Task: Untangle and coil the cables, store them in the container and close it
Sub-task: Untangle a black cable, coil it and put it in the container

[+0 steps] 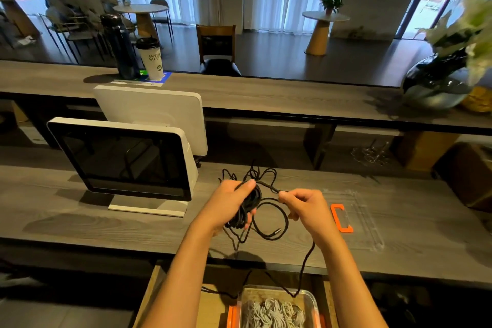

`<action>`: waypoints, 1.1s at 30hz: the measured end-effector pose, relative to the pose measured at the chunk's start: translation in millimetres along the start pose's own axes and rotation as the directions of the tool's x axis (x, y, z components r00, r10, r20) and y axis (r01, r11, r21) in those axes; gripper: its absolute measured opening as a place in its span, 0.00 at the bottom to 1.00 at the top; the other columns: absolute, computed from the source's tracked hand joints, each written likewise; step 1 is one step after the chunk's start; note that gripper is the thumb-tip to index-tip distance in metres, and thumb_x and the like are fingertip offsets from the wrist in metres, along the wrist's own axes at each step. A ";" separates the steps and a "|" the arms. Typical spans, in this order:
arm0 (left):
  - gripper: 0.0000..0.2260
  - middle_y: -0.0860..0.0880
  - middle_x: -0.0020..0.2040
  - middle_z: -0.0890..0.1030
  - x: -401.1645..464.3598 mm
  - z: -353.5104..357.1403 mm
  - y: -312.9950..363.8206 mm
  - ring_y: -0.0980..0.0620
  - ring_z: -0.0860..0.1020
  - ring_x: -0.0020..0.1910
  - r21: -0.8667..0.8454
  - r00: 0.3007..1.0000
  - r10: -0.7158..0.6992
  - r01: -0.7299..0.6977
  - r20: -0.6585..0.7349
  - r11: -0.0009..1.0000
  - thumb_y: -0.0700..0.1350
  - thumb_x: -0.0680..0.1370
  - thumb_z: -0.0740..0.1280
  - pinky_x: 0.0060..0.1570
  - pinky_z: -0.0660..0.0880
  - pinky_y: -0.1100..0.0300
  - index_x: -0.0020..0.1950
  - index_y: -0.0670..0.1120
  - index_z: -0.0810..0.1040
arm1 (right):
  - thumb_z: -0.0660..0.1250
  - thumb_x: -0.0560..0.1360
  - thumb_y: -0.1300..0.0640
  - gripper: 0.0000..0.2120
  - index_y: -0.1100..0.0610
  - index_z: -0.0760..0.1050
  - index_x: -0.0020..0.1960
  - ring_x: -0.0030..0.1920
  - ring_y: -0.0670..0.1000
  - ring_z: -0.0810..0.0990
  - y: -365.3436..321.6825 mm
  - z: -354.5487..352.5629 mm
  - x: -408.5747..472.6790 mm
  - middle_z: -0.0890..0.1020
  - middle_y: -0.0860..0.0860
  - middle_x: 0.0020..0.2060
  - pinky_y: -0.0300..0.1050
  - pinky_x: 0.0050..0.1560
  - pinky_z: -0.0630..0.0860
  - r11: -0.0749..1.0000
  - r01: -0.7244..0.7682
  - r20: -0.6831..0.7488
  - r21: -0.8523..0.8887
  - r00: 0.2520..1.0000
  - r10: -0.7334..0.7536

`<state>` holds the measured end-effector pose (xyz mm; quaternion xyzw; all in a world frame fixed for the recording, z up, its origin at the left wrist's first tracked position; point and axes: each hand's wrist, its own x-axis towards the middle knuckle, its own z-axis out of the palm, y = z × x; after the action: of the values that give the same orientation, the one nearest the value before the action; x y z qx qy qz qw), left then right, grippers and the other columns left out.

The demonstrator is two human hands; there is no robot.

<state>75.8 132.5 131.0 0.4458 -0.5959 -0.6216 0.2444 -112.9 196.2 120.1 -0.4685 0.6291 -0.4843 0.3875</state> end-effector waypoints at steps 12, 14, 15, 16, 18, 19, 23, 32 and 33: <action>0.19 0.44 0.43 0.82 2.9 -34.5 1.2 0.49 0.83 0.42 -0.941 0.936 -0.112 -0.322 -0.332 0.102 0.54 0.84 0.56 0.49 0.81 0.51 0.59 0.39 0.75 | 0.70 0.77 0.59 0.06 0.58 0.85 0.43 0.27 0.47 0.69 10.6 -20.0 -3.8 0.74 0.48 0.25 0.43 0.30 0.67 0.998 -0.064 0.096 0.014 0.993 0.063; 0.17 0.47 0.39 0.79 -1.8 -42.0 1.7 0.52 0.78 0.35 -0.928 0.924 -0.120 -0.347 -0.364 0.137 0.55 0.84 0.58 0.36 0.80 0.58 0.56 0.41 0.75 | 0.70 0.77 0.59 0.06 0.57 0.85 0.44 0.28 0.46 0.68 11.4 -24.4 -5.4 0.75 0.48 0.27 0.41 0.30 0.65 0.998 -0.062 0.105 0.033 0.993 0.058; 0.18 0.47 0.39 0.78 -2.5 -43.5 1.3 0.53 0.77 0.34 -0.900 0.907 -0.145 -0.351 -0.395 0.258 0.56 0.84 0.58 0.32 0.78 0.60 0.55 0.41 0.75 | 0.70 0.77 0.60 0.06 0.57 0.85 0.45 0.28 0.45 0.68 10.9 -24.8 -6.6 0.76 0.47 0.27 0.39 0.29 0.64 0.998 -0.050 0.109 0.035 0.993 0.046; 0.19 0.47 0.38 0.78 -2.5 -42.8 1.2 0.53 0.76 0.33 -0.834 0.873 -0.171 -0.353 -0.457 0.424 0.57 0.84 0.58 0.30 0.77 0.60 0.56 0.41 0.75 | 0.69 0.78 0.61 0.06 0.57 0.85 0.45 0.28 0.44 0.68 9.6 -24.0 -7.8 0.76 0.46 0.27 0.38 0.29 0.64 0.999 -0.031 0.111 0.033 0.993 0.027; 0.19 0.46 0.39 0.80 -2.8 -37.9 2.7 0.52 0.78 0.33 -0.591 0.782 -0.147 -0.318 -0.606 0.742 0.57 0.83 0.59 0.32 0.77 0.58 0.55 0.40 0.77 | 0.67 0.78 0.62 0.08 0.57 0.84 0.46 0.29 0.41 0.70 2.7 -20.5 -10.2 0.78 0.45 0.27 0.33 0.30 0.66 0.999 0.025 0.117 0.023 0.993 -0.027; 0.18 0.46 0.40 0.81 -3.6 -34.5 3.9 0.51 0.80 0.34 -0.448 0.761 -0.096 -0.270 -0.642 0.852 0.57 0.83 0.60 0.33 0.77 0.58 0.54 0.42 0.78 | 0.66 0.79 0.63 0.08 0.57 0.84 0.47 0.29 0.40 0.71 -1.9 -18.6 -11.2 0.79 0.44 0.28 0.32 0.30 0.67 0.998 0.057 0.127 0.017 0.990 -0.058; 0.15 0.46 0.43 0.83 -5.6 -19.1 8.0 0.51 0.82 0.40 0.081 0.869 0.089 -0.057 -0.486 0.995 0.58 0.81 0.62 0.33 0.74 0.65 0.48 0.47 0.78 | 0.64 0.80 0.63 0.09 0.58 0.84 0.47 0.30 0.39 0.72 -16.6 -12.5 -12.8 0.78 0.43 0.29 0.31 0.32 0.68 0.984 0.178 0.163 -0.011 0.971 -0.174; 0.33 0.52 0.33 0.78 -1.0 8.7 -7.0 0.49 0.76 0.33 0.469 0.936 0.040 -0.213 0.351 0.857 0.80 0.64 0.62 0.42 0.75 0.53 0.39 0.49 0.75 | 0.65 0.80 0.62 0.10 0.57 0.83 0.44 0.35 0.39 0.77 -19.6 -0.3 -10.3 0.81 0.42 0.31 0.32 0.38 0.72 0.963 0.265 0.047 -0.047 0.964 -0.263; 0.31 0.49 0.35 0.81 0.7 11.7 -8.0 0.47 0.80 0.36 0.473 0.929 0.008 -0.196 0.370 0.859 0.76 0.67 0.65 0.46 0.77 0.50 0.41 0.47 0.77 | 0.65 0.80 0.62 0.09 0.57 0.83 0.44 0.35 0.39 0.77 -19.2 0.9 -10.1 0.81 0.42 0.32 0.32 0.38 0.72 0.965 0.257 0.039 -0.045 0.966 -0.256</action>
<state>67.3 139.4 121.9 0.3413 -0.7939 -0.5015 0.0412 -105.3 203.9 138.9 -0.5633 0.5687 -0.5070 0.3199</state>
